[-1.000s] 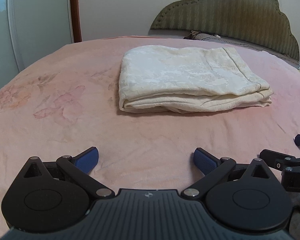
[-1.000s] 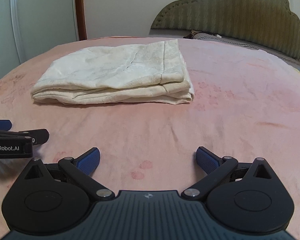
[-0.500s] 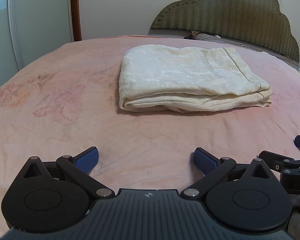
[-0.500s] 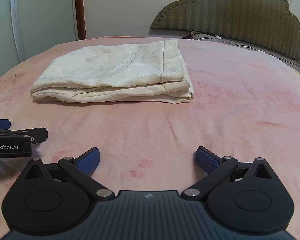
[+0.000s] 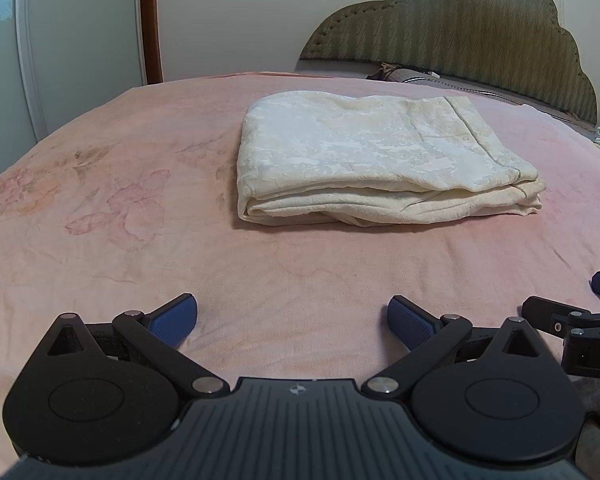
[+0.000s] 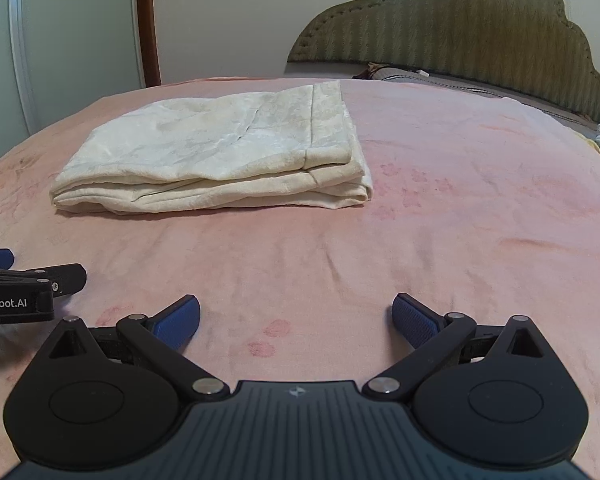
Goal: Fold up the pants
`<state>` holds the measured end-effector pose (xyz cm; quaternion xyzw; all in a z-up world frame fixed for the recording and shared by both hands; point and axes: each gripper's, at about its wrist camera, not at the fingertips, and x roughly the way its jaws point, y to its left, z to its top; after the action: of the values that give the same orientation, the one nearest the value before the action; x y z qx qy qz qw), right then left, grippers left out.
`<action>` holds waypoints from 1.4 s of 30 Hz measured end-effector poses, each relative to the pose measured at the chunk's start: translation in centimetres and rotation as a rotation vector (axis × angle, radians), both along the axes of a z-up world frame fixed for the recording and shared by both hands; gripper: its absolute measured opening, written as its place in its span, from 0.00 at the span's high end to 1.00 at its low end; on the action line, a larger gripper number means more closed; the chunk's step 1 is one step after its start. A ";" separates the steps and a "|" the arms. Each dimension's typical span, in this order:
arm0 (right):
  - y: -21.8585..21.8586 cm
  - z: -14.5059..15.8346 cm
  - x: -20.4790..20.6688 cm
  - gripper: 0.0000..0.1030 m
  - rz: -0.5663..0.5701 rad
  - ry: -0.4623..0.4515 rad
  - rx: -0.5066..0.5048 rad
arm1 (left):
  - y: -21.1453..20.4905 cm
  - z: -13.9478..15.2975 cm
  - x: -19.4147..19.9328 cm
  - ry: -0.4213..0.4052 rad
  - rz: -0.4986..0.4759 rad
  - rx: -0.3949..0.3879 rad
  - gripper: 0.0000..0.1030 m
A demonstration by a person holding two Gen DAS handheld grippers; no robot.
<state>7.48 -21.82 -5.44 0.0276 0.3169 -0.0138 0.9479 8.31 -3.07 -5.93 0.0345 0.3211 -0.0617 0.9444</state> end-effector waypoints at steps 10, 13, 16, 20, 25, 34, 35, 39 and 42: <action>0.0 0.0 0.0 0.00 0.002 0.003 0.005 | -0.1 0.0 -0.1 0.000 0.001 0.004 0.00; 0.0 0.0 0.1 0.00 0.002 0.003 0.005 | -0.2 0.0 -0.1 -0.001 -0.003 0.007 0.00; 0.0 0.0 0.1 0.00 0.002 0.003 0.005 | -0.3 0.0 -0.1 -0.003 -0.009 0.012 0.00; 0.0 0.0 0.1 0.00 0.002 0.003 0.005 | -0.3 0.0 -0.1 -0.002 -0.009 0.012 0.00; -0.1 0.0 0.0 0.00 0.002 0.003 0.005 | -0.3 -0.1 -0.1 -0.002 -0.009 0.011 0.00; -0.1 0.0 0.0 0.00 0.002 0.003 0.005 | -0.3 -0.1 -0.1 -0.002 -0.009 0.012 0.00; -0.1 0.0 0.0 0.00 0.002 0.003 0.005 | -0.3 -0.1 -0.1 -0.002 -0.009 0.012 0.00; -0.1 0.0 0.0 0.00 0.002 0.003 0.005 | -0.3 -0.1 -0.1 -0.002 -0.009 0.012 0.00; -0.1 0.0 0.0 0.00 0.002 0.003 0.006 | -0.3 -0.1 -0.1 -0.002 -0.009 0.012 0.00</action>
<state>7.52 -21.92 -5.47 0.0298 0.3183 -0.0119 0.9474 8.21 -3.37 -6.01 0.0415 0.3204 -0.0641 0.9442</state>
